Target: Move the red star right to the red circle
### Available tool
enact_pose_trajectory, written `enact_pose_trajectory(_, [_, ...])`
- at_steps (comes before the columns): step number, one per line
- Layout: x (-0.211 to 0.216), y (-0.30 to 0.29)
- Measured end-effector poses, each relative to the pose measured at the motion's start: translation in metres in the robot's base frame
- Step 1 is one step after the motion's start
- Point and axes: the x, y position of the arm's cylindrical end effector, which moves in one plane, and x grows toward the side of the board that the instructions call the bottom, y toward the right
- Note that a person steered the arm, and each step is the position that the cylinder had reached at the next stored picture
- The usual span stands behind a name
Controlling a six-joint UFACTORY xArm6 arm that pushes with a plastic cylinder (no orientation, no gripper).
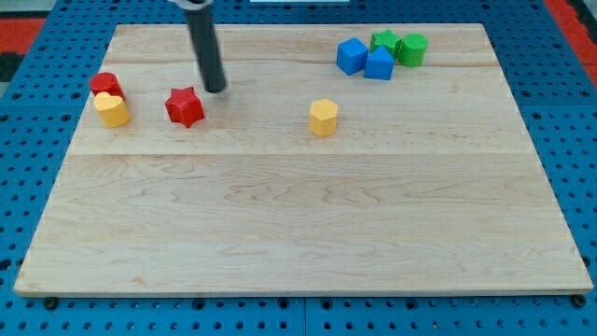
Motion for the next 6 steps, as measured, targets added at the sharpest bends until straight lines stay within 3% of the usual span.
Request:
enact_pose_trajectory(2, [0.046,-0.003])
enact_pose_trajectory(3, [0.035,-0.066])
enact_pose_trajectory(4, [0.015,-0.052])
enact_pose_trajectory(5, [-0.030,0.016])
enact_pose_trajectory(6, [-0.038,0.125])
